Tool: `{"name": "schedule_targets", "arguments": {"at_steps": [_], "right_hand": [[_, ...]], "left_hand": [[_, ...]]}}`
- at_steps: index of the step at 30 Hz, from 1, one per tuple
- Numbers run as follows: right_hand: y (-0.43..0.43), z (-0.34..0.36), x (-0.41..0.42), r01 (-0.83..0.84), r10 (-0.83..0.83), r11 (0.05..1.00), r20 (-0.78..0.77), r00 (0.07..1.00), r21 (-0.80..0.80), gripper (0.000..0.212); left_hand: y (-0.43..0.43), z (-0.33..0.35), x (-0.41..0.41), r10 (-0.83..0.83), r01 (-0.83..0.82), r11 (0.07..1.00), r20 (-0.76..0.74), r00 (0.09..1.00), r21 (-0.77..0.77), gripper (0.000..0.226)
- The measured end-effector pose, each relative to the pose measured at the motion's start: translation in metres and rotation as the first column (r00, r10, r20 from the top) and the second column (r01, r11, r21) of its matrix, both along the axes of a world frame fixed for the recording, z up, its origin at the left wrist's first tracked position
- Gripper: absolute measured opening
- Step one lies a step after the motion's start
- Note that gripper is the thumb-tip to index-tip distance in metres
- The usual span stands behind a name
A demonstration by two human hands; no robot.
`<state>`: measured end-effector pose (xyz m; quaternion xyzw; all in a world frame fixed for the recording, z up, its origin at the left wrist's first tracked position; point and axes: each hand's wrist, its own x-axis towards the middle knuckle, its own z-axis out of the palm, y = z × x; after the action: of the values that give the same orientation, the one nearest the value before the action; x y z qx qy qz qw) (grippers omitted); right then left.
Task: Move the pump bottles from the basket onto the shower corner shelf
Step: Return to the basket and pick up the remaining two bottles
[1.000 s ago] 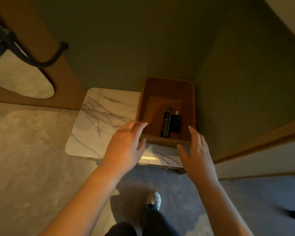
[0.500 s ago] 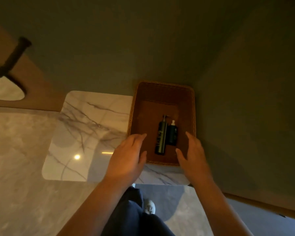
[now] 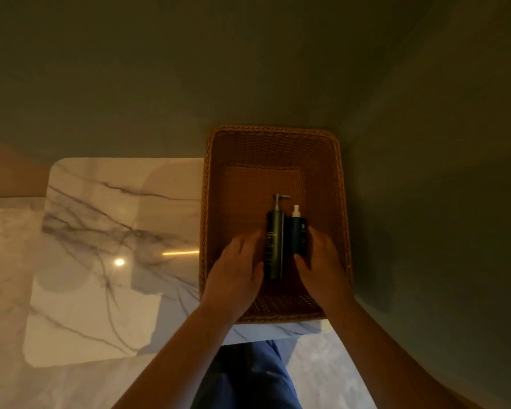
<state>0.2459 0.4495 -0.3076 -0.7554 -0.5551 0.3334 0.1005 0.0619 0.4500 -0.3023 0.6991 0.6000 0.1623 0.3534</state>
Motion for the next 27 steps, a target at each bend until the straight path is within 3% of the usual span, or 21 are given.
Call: {"name": "schedule_targets", "arguments": {"at_steps": [12,20,27], "right_hand": [[0.032,-0.128,0.034,-0.022,0.021,0.997,-0.019,1.000,-0.078,0.065],[0.034,-0.180,0.046,0.007,-0.010,0.998,-0.042,0.999,-0.063,0.064],[0.031,-0.199,0.049,0.081,-0.081,0.997,-0.103,0.991,-0.008,0.073]], "left_hand": [[0.032,-0.148,0.052,0.034,-0.026,0.990,0.058,0.998,-0.139,0.062],[0.036,-0.204,0.083,0.022,0.000,0.980,0.111,0.994,-0.197,0.068],[0.024,-0.223,0.103,0.084,-0.038,0.950,0.138,0.987,-0.310,0.092]]}}
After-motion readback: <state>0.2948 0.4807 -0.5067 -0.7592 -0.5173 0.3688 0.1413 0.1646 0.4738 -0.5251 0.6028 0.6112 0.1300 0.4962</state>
